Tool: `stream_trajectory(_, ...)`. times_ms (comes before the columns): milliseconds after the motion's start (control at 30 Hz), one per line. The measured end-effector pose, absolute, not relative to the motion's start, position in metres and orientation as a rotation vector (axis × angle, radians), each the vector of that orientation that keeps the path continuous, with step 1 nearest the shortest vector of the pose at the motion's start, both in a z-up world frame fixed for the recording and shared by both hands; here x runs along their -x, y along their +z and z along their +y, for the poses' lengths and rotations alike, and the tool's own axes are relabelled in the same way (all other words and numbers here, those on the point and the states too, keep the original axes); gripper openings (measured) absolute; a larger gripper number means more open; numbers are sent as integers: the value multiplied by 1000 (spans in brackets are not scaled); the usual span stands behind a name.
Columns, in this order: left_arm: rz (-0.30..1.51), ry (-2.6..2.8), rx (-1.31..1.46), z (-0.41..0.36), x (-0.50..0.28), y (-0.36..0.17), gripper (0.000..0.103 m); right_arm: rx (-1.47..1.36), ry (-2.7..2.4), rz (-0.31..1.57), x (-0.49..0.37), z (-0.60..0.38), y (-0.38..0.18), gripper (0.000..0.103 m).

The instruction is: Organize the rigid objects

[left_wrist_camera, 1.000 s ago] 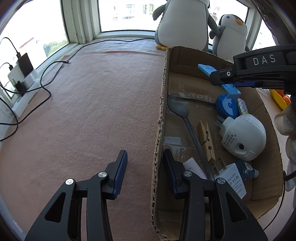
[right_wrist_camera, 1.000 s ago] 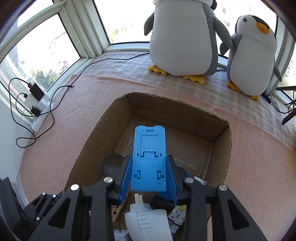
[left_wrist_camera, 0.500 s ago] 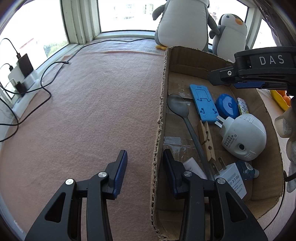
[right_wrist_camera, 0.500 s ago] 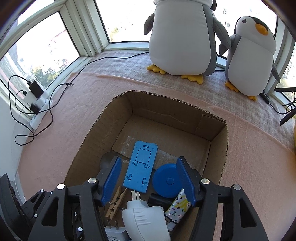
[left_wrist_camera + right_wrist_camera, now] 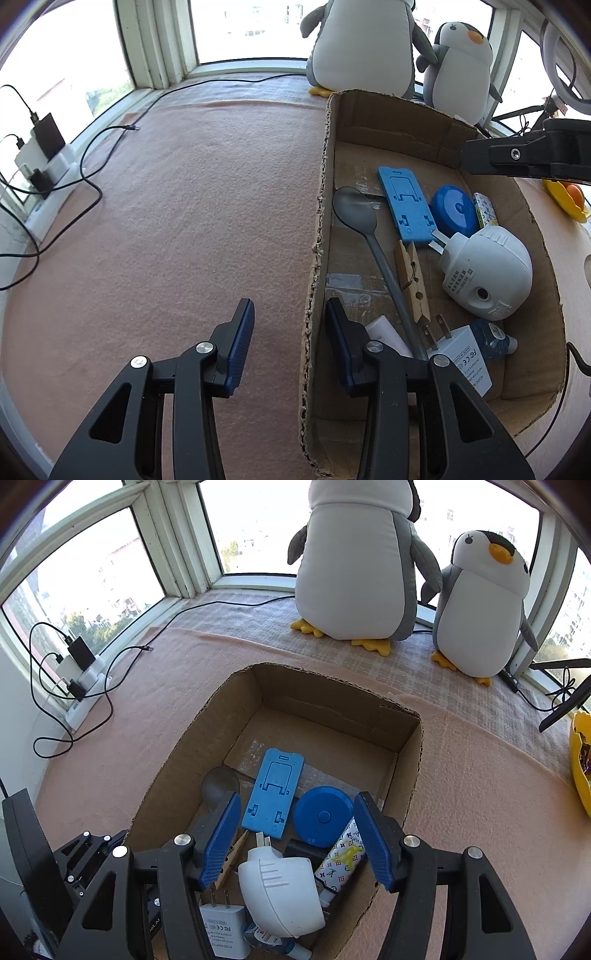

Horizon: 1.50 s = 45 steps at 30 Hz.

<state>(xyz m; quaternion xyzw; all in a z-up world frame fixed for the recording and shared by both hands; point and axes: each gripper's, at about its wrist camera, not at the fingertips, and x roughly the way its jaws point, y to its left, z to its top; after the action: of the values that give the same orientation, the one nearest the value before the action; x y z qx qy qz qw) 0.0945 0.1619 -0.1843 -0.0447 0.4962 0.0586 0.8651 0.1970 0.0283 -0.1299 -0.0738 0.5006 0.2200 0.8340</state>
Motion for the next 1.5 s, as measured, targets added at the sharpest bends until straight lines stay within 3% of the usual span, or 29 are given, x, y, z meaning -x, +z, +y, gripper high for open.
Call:
stream_trajectory(533,959,98,57,141,-77,-130,41,123,423,949,-137,-42,-81,66)
stream_trajectory(633,925,76,60,135,-69,-114,51,103,412,927,-122,-59,-71,69)
stream_trajectory(767,887,52,50,126,-61,-95,53,60,395,921,-106,-81,-60,69)
stream_trajectory(833,877,39,54,123,-58,-89,59,39,384,916,-98,-91,-54,69)
stream_trajectory(1167,810,-10,46,108,-35,-53,69,31,281,849,-62,-117,-20,76)
stream_trajectory(1333,781,-2,16,99,-25,-42,78,33,223,807,-50,-119,-14,85)
stream_trajectory(1500,775,10,3,94,-20,-39,79,51,188,791,-43,-114,-20,85)
